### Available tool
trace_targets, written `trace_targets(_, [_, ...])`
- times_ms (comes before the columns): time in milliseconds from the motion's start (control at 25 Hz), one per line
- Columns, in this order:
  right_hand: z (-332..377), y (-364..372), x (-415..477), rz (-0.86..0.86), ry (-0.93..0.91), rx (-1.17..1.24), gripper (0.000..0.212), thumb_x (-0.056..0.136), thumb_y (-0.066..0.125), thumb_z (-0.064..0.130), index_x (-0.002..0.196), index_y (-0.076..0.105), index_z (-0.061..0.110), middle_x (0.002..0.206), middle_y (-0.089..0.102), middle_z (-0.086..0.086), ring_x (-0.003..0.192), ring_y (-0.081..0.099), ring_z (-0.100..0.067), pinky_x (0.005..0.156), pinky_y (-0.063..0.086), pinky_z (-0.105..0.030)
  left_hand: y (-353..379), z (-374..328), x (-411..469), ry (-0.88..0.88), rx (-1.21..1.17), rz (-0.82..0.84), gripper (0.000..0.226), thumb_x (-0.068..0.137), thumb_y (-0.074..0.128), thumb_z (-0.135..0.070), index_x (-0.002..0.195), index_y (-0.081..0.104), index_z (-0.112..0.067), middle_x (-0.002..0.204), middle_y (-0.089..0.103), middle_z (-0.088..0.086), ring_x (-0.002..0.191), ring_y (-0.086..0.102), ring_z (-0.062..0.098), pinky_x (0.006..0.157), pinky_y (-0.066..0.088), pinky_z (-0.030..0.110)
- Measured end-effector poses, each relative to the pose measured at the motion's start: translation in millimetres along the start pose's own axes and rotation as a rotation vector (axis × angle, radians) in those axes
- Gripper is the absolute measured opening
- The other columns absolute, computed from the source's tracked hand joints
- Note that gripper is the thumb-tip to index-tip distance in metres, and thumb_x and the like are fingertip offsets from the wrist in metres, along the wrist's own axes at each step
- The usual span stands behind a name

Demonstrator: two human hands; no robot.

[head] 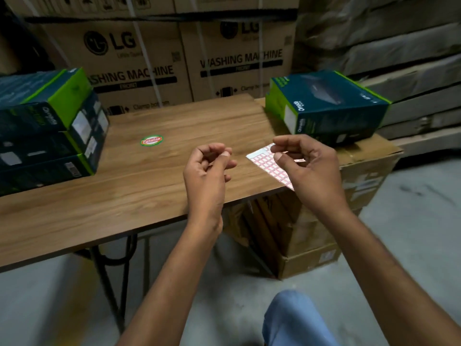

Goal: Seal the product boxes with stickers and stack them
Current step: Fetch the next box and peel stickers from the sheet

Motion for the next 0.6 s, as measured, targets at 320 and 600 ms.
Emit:
trace_targets(320, [-70.0,-84.3,86.4,-0.284,0.087,-0.247,0.027,0.096,0.073,0.024,0.122,0.070,0.031,0.113,0.069,0.013,0.107,0.065,-0.004,0.093,0.060,-0.034,128.7,17.8,49.8,-0.115,0.045,0.209,0.015,0.099,0.063,-0.004,0.100,0.066,-0.019,0.101,0.074,0.001,0.083,0.068,0.008,0.063,0.049,0.017])
trace_targets(600, [-115.9,-142.1,161.9,-0.449,0.182,-0.590,0.067,0.099,0.061,0.050,0.156,0.039,0.022,0.157,0.042,-0.005,0.146,0.032,-0.026,0.117,0.034,-0.045,203.4,48.1,108.6,-0.189,0.234,0.217,0.043,0.098,0.070,-0.033,0.136,0.054,-0.023,0.136,0.057,0.002,0.120,0.058,0.020,0.094,0.053,0.033])
Point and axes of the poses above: each hand's wrist, its own x-axis towards the middle knuckle, its own y-axis out of the palm, z = x × y, the point moved 2 cm from there along x, towards the middle knuckle
